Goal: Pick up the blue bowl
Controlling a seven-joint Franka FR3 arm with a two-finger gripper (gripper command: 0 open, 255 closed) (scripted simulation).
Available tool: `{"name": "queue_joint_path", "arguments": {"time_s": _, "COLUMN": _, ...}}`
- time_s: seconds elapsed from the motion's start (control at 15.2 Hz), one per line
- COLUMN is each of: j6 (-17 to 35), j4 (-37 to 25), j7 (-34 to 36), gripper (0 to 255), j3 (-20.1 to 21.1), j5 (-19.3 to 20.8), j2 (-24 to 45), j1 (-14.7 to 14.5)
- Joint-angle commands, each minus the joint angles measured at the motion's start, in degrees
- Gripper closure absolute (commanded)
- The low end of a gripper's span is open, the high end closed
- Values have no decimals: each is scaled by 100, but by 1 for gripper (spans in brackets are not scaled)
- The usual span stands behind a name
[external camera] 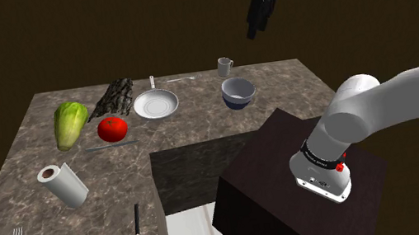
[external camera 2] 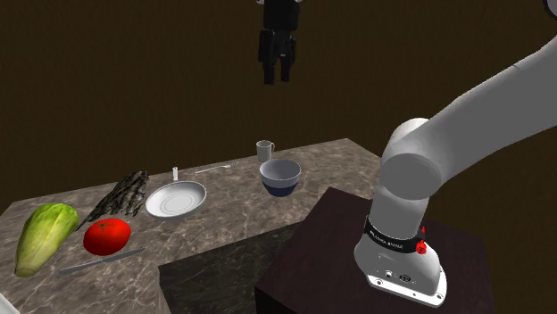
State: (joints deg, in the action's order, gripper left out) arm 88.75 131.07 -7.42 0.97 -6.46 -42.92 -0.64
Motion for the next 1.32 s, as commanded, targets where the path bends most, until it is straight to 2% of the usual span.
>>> {"name": "queue_joint_path", "arguments": {"time_s": 0.0, "j6": 0, "j4": 0, "j7": 0, "gripper": 0, "j3": 0, "j5": 0, "j2": 0, "j1": 0}}
{"name": "queue_joint_path", "arguments": {"time_s": 0.66, "j6": 1435, "j4": 856, "j7": -1152, "gripper": 0, "j3": -889, "j5": 415, "j2": 689, "j1": 284}}
{"name": "queue_joint_path", "arguments": {"time_s": 1.25, "j6": 2774, "j4": 973, "j7": -2252, "gripper": 0, "j3": -1713, "j5": 489, "j2": 2024, "j1": 442}}
